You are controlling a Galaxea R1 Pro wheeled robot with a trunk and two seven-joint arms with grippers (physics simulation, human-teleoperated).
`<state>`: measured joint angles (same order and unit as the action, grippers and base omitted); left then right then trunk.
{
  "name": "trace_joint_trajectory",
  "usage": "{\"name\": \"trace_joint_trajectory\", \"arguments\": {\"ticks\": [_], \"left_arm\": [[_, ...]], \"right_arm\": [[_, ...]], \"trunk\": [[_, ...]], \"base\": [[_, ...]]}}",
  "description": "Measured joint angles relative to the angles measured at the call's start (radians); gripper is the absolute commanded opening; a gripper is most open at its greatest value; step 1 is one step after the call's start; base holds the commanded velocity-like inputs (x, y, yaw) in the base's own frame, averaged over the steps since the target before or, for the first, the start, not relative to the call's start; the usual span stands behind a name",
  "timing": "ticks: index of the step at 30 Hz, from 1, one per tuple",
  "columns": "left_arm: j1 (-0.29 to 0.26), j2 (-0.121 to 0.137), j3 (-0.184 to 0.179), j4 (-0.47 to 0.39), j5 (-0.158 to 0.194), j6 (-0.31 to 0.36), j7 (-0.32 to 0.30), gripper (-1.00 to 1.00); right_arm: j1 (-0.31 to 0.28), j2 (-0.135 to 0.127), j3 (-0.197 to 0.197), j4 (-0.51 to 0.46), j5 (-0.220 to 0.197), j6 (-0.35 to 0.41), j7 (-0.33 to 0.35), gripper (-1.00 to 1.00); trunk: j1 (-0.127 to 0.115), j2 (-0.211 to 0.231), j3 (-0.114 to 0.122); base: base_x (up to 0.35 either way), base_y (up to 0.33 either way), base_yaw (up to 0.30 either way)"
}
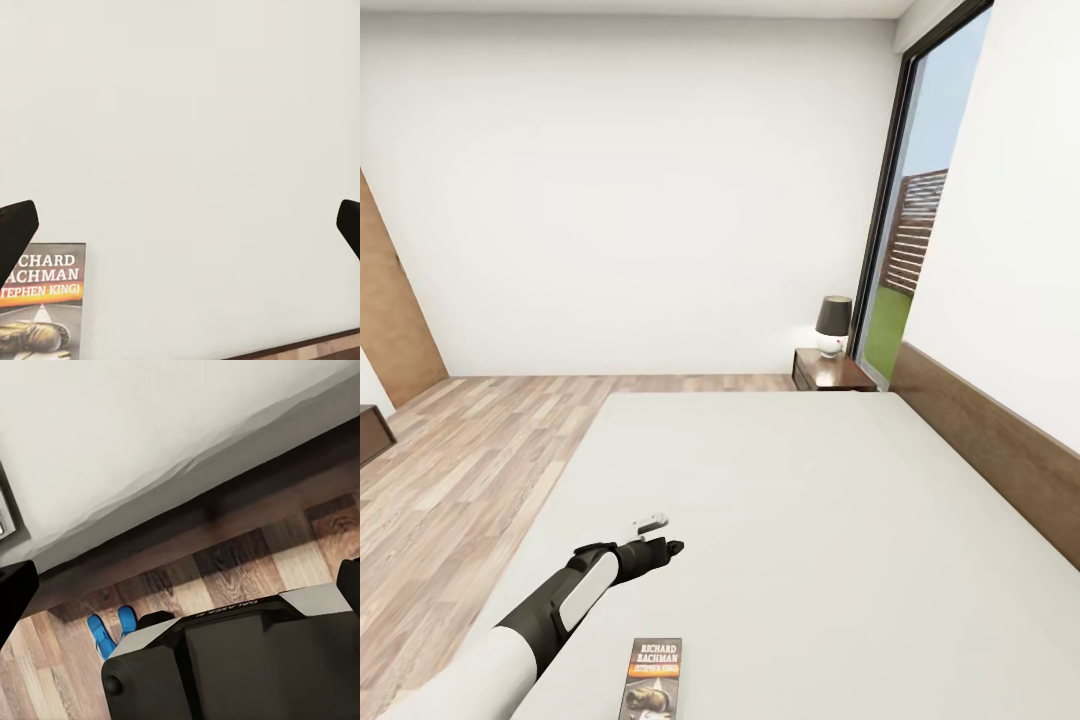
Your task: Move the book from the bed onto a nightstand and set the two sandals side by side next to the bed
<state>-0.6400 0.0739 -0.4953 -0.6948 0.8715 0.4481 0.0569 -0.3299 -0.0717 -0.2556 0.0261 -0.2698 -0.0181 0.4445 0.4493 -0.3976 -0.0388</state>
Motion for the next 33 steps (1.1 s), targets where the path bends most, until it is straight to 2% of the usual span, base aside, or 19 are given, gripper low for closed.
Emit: {"name": "trace_joint_trajectory", "arguments": {"ticks": [20,25,26,28,30,33], "left_arm": [[0.000,-0.001,-0.001,0.001,0.000,-0.001,0.000,1.00],[0.000,-0.001,0.008,0.001,-0.005,-0.001,0.020,1.00],[0.000,-0.001,0.010,-0.001,-0.006,-0.002,0.039,1.00],[-0.006,-0.003,0.013,-0.004,-0.007,-0.009,0.118,1.00],[-0.011,-0.021,0.014,-0.006,-0.007,-0.023,0.207,1.00],[-0.020,-0.040,0.015,-0.010,-0.007,-0.028,0.256,1.00]], "right_arm": [[0.000,0.000,0.000,0.000,0.000,0.000,0.000,1.00],[0.000,0.000,0.000,0.000,0.000,0.000,0.000,1.00],[0.000,0.000,0.001,0.000,0.000,0.000,0.000,1.00],[0.000,0.000,0.001,0.000,0.000,0.000,0.000,1.00],[0.000,0.000,0.001,0.000,0.000,0.000,0.001,1.00],[0.000,0.000,0.001,0.000,0.000,0.000,0.001,1.00]], "trunk": [[0.000,0.000,0.000],[0.000,0.000,0.000],[0.000,0.000,0.000],[0.000,0.000,0.000],[0.000,0.000,0.000],[0.000,0.000,0.000]], "base": [[0.000,0.000,0.000],[0.000,0.000,0.000],[0.000,0.000,0.000],[0.000,0.000,0.000],[0.000,0.000,0.000],[0.000,0.000,0.000]]}}
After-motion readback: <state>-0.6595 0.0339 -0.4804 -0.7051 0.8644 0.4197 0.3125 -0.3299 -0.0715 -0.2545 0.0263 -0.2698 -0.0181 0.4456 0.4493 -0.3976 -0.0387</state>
